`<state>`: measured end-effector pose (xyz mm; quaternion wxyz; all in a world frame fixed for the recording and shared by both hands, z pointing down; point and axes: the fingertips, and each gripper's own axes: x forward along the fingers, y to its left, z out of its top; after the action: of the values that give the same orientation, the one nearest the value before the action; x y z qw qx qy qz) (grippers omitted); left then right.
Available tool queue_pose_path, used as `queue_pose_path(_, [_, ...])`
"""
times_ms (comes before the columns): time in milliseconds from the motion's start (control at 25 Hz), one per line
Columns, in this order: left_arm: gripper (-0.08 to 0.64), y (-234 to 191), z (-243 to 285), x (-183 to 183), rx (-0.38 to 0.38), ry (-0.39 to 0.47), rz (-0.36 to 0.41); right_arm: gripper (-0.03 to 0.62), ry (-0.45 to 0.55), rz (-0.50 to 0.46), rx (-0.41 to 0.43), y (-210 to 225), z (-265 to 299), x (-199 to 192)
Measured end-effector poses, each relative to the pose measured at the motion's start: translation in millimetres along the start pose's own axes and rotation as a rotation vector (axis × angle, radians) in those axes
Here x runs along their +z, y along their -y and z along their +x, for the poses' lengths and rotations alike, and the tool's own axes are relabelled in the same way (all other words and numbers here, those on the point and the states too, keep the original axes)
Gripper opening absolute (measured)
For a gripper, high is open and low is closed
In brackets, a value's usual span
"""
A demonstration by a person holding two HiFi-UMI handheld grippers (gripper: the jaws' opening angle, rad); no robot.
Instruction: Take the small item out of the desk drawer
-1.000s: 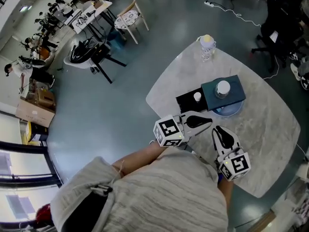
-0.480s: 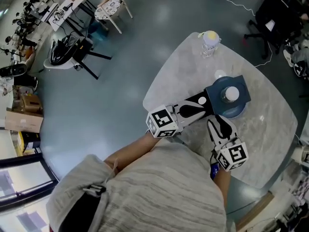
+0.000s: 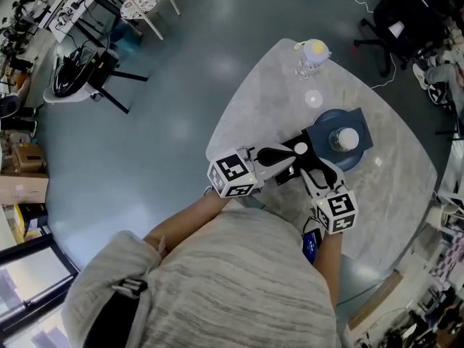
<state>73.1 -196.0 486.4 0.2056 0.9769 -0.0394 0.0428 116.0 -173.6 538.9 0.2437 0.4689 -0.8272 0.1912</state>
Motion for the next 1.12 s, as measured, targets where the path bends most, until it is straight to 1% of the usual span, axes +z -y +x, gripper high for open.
queue_pose_path(320, [0.017, -13.0, -6.4, -14.0, -0.014, -0.017, -0.015, 0.193, -0.163, -0.051, -0.064, 9.9, 41.5, -23.7])
queue_pose_path(520, [0.017, -22.7, -12.3, -21.1, -0.014, -0.026, -0.028, 0.195, -0.262, -0.086, -0.078, 16.0, 65.0, -37.8])
queue_pose_path(680, [0.017, -30.7, -16.2, -22.4, -0.006, -0.022, -0.043, 0.196, -0.314, -0.087, -0.099, 25.0, 77.7, -46.1])
queue_pose_path(920, [0.017, -38.2, -20.3, -23.0, -0.011, -0.02, -0.057, 0.196, -0.428, -0.147, -0.136, 31.9, 95.0, -59.2])
queue_pose_path(1120, [0.017, -45.5, -25.9, -24.1, -0.01, -0.024, -0.063, 0.196, -0.489, -0.164, -0.149, 35.3, 104.9, -67.5])
